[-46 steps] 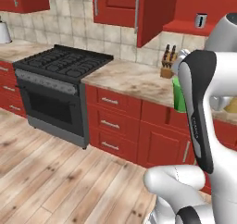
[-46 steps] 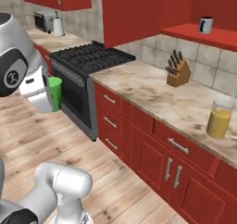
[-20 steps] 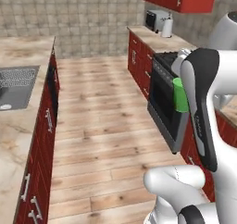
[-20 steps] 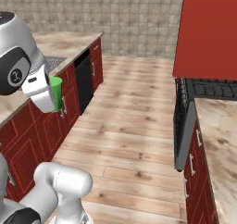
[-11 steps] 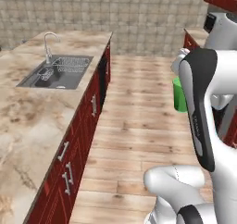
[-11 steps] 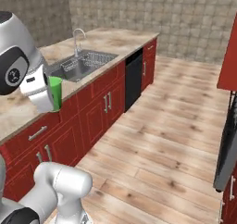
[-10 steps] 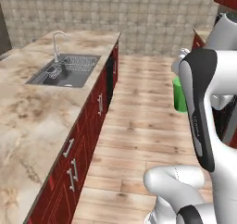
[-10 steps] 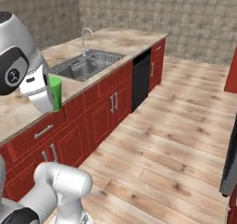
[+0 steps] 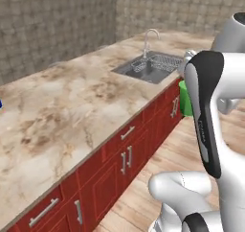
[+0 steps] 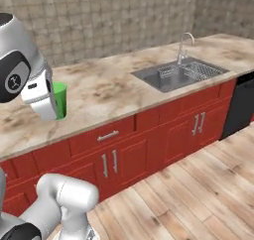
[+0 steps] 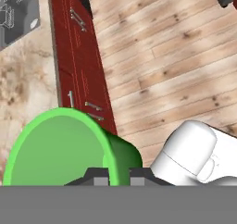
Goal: There is a tray on the dining counter. Grab the cup, mug, and pitcher and place them on the tray. The pitcher may be placed next to the tray if it cannot fit the tray.
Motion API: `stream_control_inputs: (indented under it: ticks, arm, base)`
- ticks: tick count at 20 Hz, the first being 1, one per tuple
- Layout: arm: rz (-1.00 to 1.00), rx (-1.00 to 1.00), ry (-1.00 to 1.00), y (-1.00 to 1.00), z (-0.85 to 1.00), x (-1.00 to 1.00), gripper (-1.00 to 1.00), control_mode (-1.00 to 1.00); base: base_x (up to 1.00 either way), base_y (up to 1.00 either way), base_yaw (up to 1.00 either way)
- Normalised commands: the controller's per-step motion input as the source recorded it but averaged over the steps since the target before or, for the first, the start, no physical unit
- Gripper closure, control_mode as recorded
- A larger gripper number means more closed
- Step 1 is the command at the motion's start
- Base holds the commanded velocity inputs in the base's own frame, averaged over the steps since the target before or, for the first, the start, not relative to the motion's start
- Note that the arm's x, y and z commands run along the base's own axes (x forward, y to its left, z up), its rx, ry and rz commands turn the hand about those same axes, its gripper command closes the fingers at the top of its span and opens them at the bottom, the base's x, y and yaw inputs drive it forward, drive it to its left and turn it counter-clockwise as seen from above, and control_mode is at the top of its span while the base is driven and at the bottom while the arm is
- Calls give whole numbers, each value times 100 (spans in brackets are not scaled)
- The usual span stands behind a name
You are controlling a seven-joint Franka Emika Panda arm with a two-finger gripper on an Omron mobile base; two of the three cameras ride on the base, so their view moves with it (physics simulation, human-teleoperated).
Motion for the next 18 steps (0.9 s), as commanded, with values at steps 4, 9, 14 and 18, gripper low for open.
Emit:
stream_control_inputs:
  ticks: [4,9,14,18]
  arm:
    - [0,0,0,0,0,0,100,100]
    - [0,0,0,0,0,0,100,100]
    - [0,0,0,0,0,0,100,100]
    - [0,0,0,0,0,0,100,100]
  base:
    - [-21,0,75]
    - [-26,15,68]
    - [-25,39,59]
    - [-18,85,38]
